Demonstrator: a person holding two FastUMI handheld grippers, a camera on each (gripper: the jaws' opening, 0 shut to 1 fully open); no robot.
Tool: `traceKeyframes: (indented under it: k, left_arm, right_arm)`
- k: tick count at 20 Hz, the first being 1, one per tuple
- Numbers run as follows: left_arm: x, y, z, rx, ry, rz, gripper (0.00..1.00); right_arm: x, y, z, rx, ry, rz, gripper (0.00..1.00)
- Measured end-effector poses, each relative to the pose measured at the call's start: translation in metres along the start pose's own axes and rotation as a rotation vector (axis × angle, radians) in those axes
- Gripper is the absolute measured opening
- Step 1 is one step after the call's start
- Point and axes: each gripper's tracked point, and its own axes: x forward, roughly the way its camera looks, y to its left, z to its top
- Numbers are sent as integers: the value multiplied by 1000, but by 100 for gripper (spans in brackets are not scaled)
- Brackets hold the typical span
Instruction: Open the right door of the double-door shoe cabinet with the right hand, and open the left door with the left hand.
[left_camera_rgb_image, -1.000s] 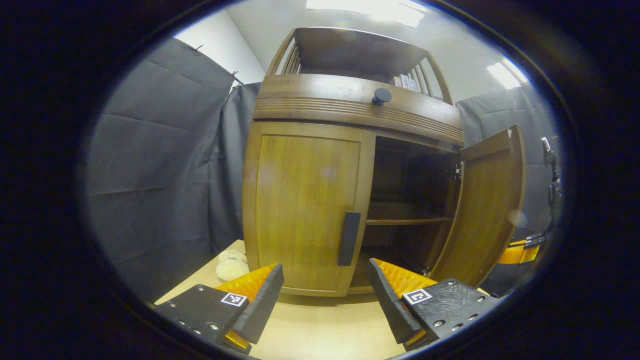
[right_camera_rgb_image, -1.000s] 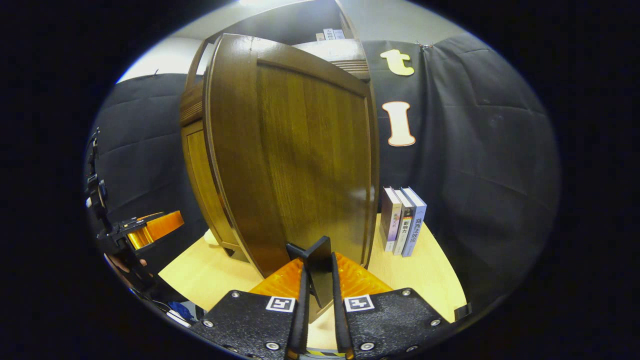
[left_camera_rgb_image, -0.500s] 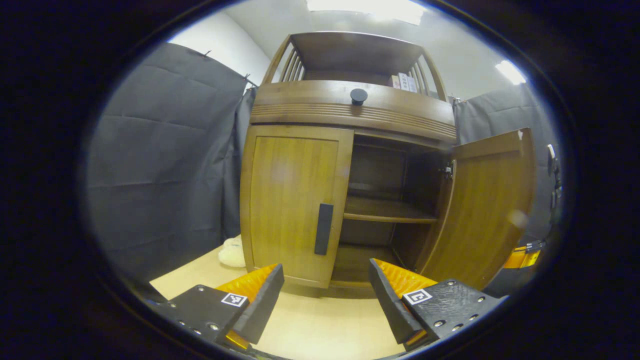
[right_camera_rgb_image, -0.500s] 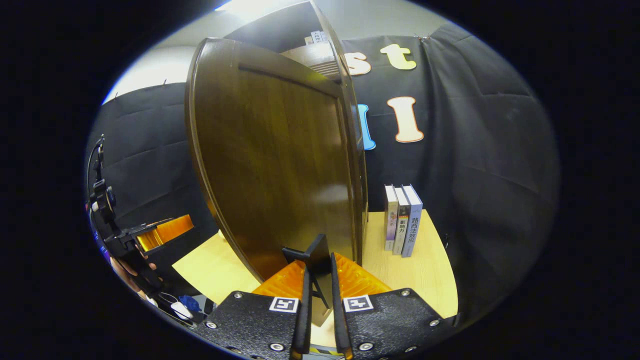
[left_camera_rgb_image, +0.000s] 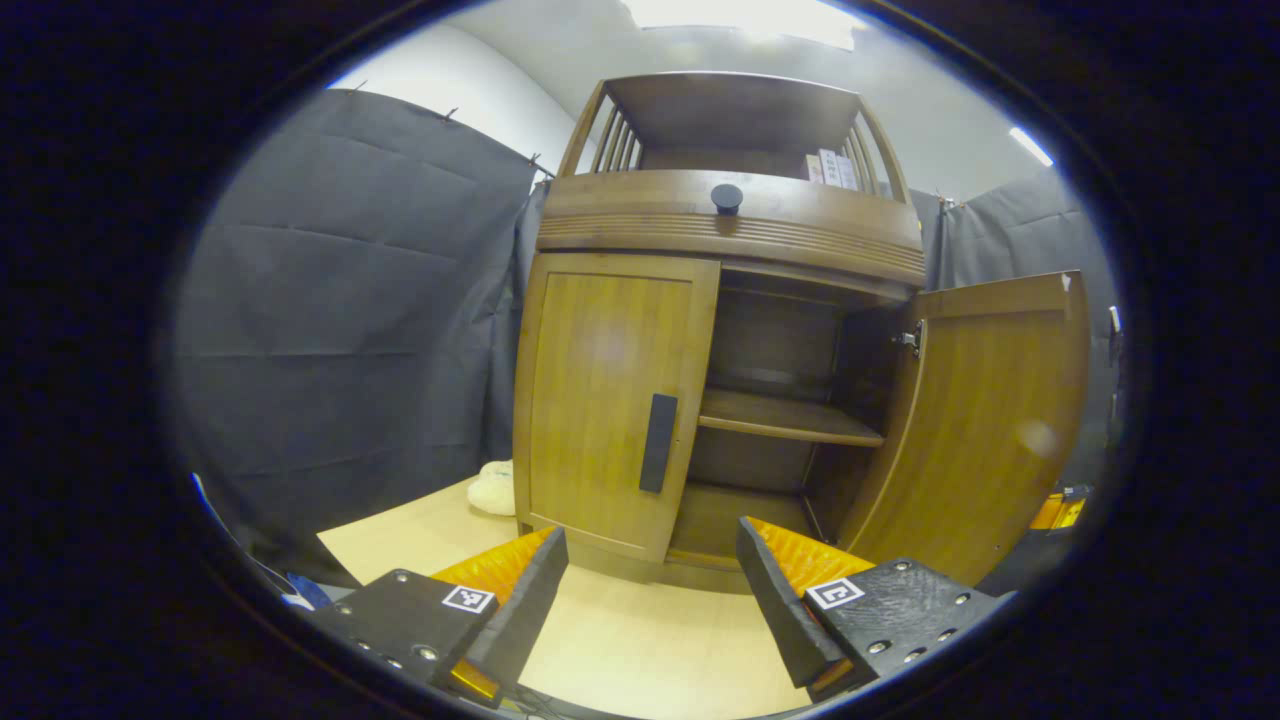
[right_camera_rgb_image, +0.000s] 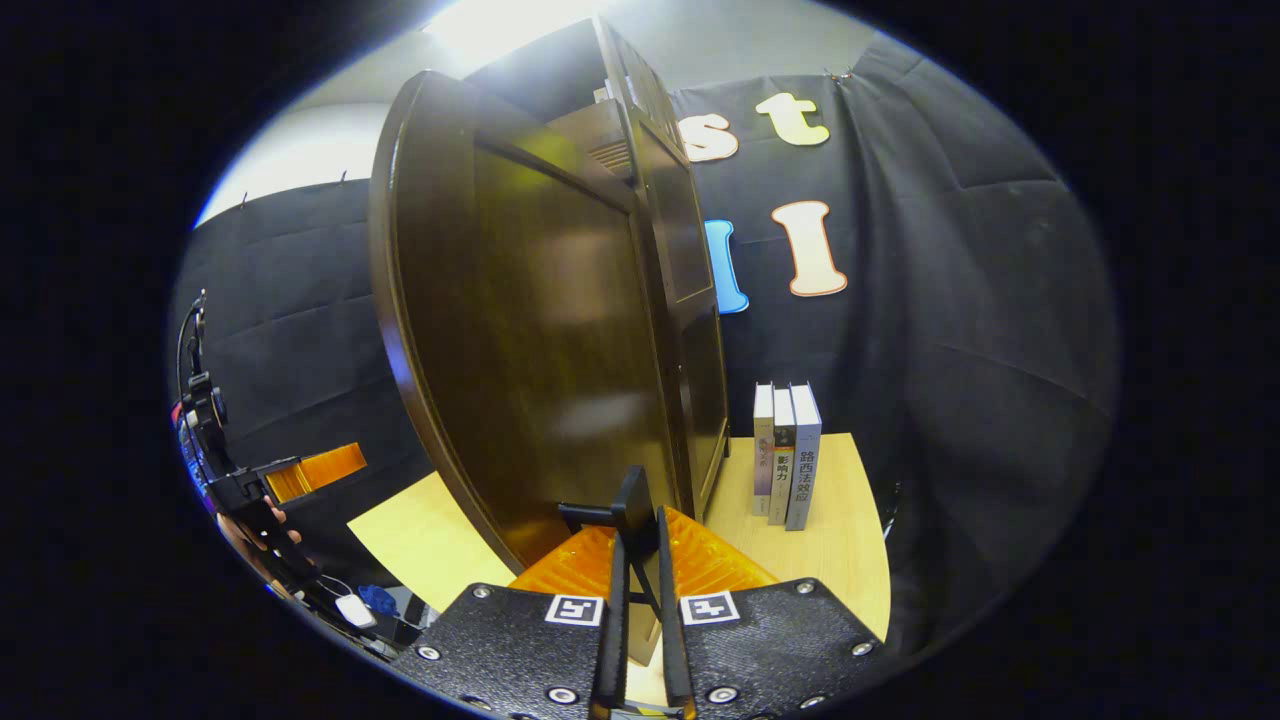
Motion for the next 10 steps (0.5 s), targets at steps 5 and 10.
traceKeyframes:
  k: [5, 10]
  left_arm:
    - [-5, 1, 0, 7, -8, 30, 97]
    - [-6, 3, -8, 28, 13, 44, 100]
  right_arm:
    - [-3, -3, 2, 1, -7, 5, 14]
    - [-7, -5, 1, 41, -26, -14, 14]
